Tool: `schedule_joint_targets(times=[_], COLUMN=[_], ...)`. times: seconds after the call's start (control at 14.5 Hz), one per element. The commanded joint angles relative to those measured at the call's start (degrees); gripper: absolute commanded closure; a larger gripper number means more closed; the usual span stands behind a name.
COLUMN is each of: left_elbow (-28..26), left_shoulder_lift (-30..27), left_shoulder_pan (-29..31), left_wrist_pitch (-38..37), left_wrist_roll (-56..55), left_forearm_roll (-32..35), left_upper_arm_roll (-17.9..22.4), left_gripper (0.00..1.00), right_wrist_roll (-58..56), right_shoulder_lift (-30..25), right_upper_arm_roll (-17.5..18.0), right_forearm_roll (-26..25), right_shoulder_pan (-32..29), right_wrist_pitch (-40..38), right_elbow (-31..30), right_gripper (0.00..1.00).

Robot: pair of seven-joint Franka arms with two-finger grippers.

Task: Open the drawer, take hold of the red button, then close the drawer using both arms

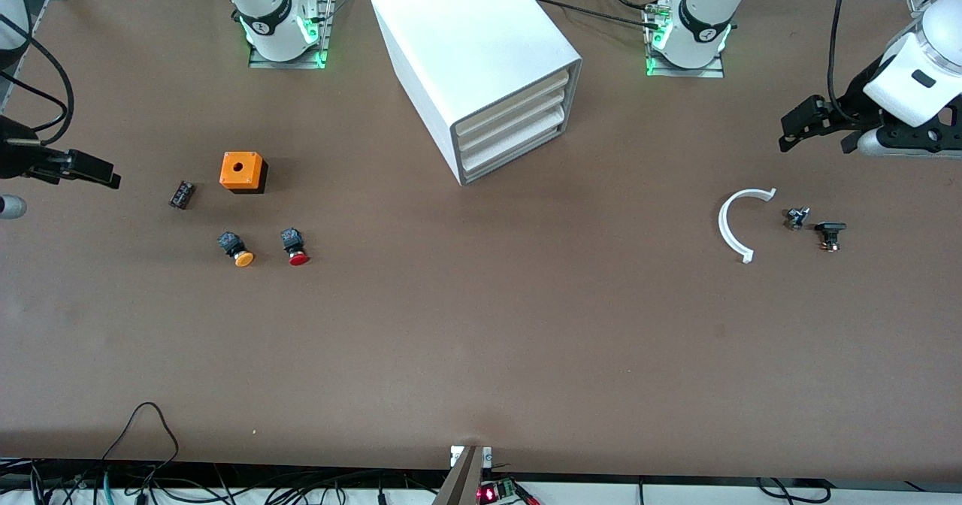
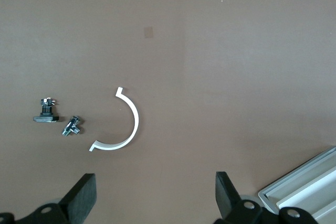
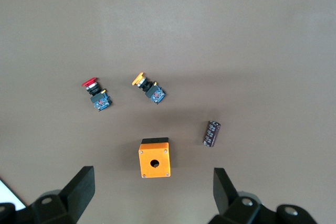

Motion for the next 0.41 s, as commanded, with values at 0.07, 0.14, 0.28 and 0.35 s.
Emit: schedule_joint_targets(times=[0.07, 0.14, 0.28, 0.35], left_elbow=[1.9, 1.9, 2.3, 2.3], left_shoulder_lift=[0.6, 0.6, 0.6, 0.6], left_shoulder_pan=[0.1, 0.1, 0.1, 0.1], left_wrist_pitch=[-1.9, -1.9, -1.9, -1.9], left_wrist_roll=[1.2, 1.2, 1.2, 1.2], left_forearm_roll=[0.1, 0.1, 0.1, 0.1], left_upper_arm_roll=[-0.2, -0.1, -0.3, -0.3], left_gripper=[0.00, 0.00, 0.00, 0.00], right_wrist_roll=[-0.6, -0.6, -0.6, -0.6], right_shoulder_lift=[-4.2, -4.7, -4.7, -4.8], right_upper_arm_roll=[0.1, 0.1, 0.3, 0.5], right_forearm_roll=[-0.5, -0.5, -0.5, -0.5], right_shoulder_pan=[0.2, 0.1, 0.2, 0.2], right_wrist_pitch=[1.9, 2.1, 2.8, 2.9], right_elbow=[-5.1, -5.8, -5.8, -5.9], right_gripper=[0.00, 0.00, 0.00, 0.00])
